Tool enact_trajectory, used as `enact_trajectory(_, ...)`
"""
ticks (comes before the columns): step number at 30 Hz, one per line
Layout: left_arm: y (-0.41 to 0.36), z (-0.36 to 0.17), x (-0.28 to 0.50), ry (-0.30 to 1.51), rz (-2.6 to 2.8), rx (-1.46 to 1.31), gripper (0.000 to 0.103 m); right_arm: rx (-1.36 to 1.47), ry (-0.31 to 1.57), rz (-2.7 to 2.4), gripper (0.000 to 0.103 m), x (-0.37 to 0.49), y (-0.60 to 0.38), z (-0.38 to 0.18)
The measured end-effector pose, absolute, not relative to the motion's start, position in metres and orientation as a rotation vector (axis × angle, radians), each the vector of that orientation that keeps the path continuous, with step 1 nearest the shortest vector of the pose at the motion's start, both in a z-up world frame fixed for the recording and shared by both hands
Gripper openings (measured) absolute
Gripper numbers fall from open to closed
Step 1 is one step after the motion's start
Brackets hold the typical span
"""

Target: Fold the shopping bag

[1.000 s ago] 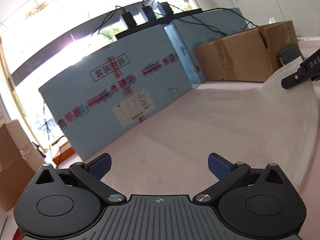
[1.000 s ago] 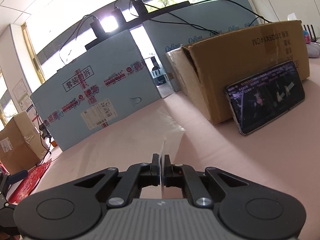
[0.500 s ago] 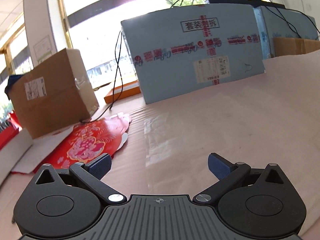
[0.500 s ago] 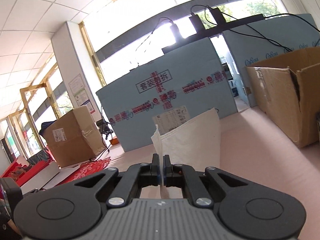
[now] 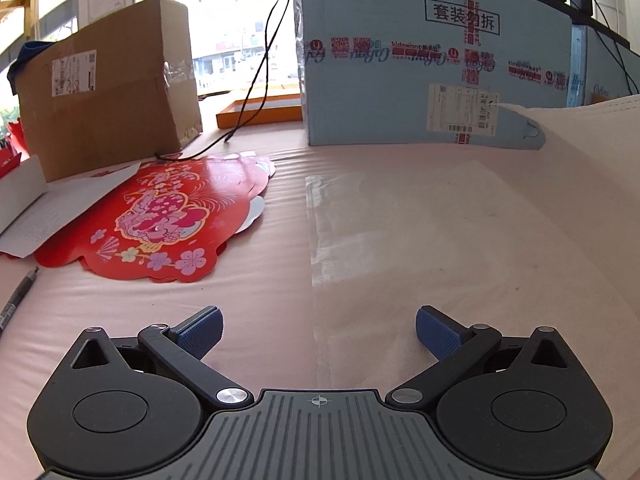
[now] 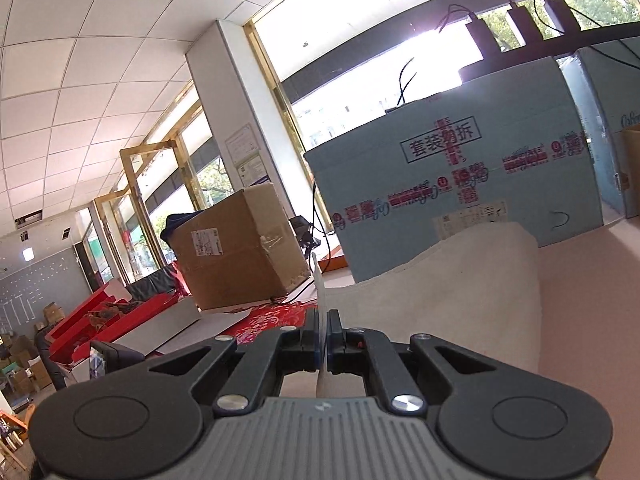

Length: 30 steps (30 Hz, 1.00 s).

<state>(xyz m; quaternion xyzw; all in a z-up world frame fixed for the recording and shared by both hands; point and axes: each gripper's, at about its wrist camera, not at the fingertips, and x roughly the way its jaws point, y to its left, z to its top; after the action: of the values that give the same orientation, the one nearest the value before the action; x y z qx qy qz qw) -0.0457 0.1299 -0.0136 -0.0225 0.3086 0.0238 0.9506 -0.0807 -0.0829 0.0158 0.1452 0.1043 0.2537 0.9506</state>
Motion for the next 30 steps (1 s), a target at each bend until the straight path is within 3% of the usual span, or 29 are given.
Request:
enact_trajectory(7, 0.165, -0.011, -0.055, 0.570, 0.029, -0.284, 0.103, 0.249, 0.278, 0.623, 0.003, -0.074, -0.044, 0.007)
enact_trajectory(12, 0.164, -0.010, -0.055, 0.564, 0.026, -0.295, 0.103, 0.195, 0.392, 0.638, 0.003, -0.065, -0.019, -0.013)
enact_trajectory(23, 0.199, -0.016, -0.069, 0.452, 0.006, -0.554, 0.103, 0.141, 0.457, 0.744, 0.003, -0.072, -0.002, -0.026)
enact_trajectory(30, 0.197, -0.015, -0.067, 0.457, 0.006, -0.554, 0.103, 0.097, 0.509, 0.827, 0.004, -0.076, 0.011, -0.033)
